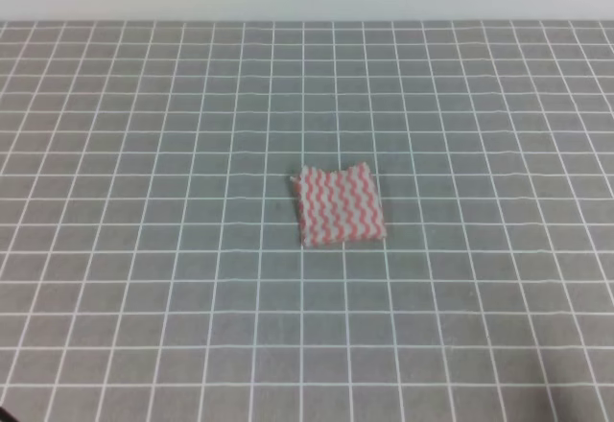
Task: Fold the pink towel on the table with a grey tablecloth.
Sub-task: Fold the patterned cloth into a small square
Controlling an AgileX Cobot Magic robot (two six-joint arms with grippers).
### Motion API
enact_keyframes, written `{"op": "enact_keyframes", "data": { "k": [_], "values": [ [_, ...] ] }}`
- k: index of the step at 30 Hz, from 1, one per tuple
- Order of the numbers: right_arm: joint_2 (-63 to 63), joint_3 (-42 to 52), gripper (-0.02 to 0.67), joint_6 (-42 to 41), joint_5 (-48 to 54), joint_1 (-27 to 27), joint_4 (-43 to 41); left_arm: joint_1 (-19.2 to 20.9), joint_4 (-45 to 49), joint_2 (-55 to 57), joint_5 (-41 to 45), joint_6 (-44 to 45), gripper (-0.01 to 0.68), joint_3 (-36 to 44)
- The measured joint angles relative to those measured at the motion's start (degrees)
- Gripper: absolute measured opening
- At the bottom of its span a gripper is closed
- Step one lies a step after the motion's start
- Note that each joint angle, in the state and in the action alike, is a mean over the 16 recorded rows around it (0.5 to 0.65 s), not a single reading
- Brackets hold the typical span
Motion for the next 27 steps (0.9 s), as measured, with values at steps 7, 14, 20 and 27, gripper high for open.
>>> {"op": "enact_keyframes", "data": {
  "k": [7,14,20,27],
  "values": [
    [0.0,0.0,-0.018,0.0,0.0,0.0,0.0,0.0,0.0,0.0,-0.1,0.0,0.000,0.0],
    [0.0,0.1,-0.018,0.0,-0.1,0.0,0.0,0.0,1.0,-1.5,-3.7,0.0,0.000,1.4],
    [0.1,-0.1,-0.018,0.0,0.1,0.0,0.1,0.9,3.3,-7.8,-16.0,0.0,0.000,6.5],
    [0.2,-0.1,-0.018,0.0,0.0,0.0,0.1,7.1,1.7,-18.3,-31.8,0.0,0.000,14.9]
  ]
}}
